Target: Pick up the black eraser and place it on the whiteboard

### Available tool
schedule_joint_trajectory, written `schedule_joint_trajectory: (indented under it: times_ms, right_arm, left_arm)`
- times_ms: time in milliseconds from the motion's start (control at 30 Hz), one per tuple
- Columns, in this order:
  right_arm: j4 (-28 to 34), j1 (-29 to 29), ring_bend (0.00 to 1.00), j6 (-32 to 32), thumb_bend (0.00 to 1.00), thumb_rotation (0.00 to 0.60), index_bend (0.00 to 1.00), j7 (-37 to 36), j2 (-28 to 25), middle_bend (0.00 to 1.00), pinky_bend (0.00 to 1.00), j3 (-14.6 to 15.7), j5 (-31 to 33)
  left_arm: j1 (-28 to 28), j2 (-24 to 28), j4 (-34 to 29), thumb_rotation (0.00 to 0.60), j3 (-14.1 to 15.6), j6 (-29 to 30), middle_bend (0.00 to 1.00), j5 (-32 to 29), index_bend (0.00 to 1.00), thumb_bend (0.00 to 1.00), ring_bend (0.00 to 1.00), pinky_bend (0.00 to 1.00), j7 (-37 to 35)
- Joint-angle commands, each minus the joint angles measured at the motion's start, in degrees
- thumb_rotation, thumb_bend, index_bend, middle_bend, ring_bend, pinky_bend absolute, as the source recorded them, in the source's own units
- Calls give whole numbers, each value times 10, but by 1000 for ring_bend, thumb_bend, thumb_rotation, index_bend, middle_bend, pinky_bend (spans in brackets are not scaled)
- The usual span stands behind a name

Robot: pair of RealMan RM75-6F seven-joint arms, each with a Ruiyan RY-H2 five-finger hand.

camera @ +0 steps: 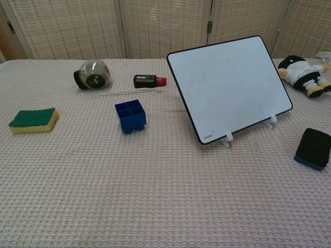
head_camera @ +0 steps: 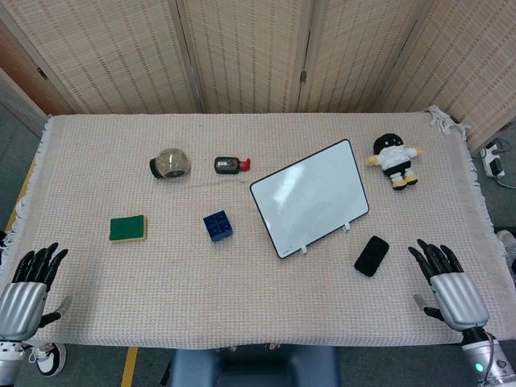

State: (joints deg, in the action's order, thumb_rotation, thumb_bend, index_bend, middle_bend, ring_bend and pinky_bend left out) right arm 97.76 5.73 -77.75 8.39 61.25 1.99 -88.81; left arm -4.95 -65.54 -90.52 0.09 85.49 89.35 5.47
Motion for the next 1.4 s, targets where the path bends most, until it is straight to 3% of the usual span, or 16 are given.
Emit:
schedule_joint_trajectory:
  times_ms: [33, 233, 467, 600, 867, 1133, 1400]
  right_arm:
    - [4, -5, 0, -11, 336, 600, 0, -1, -4, 0, 0, 3, -10]
    - [7, -9, 0, -20, 336, 600, 0, -4, -8, 0, 0, 7, -19]
    - [-13, 20, 0, 32, 334, 600, 0, 17, -1, 0, 0, 1, -7]
    - [-1, 55, 0, 82, 334, 600, 29, 73, -18, 0, 0, -10, 3]
    - [35, 121, 0, 182, 335, 600, 190, 205, -31, 0, 0, -30, 65]
    - [17, 171, 0, 236, 334, 600, 197, 346, 27, 0, 0, -38, 148]
    - [-30, 204, 0, 252, 334, 600, 197, 403, 91, 0, 0, -35, 199]
  left_arm:
    - [-3, -3, 2, 600, 0, -2, 4, 3, 0, 340, 36, 73, 3]
    - [-5, -9, 6, 600, 3, -4, 4, 10, 0, 340, 36, 73, 10]
    - [-11, -7, 8, 600, -4, -10, 4, 6, 0, 340, 36, 73, -6]
    - [-18, -10, 12, 600, -5, -21, 3, 3, 0, 340, 36, 73, -5]
    - [-22, -9, 17, 600, -10, -34, 4, -16, 0, 340, 36, 73, -11]
    - [-29, -8, 19, 600, -11, -49, 4, -24, 0, 340, 36, 72, -20]
    - [-34, -5, 21, 600, -10, -55, 4, -24, 0, 340, 36, 65, -40]
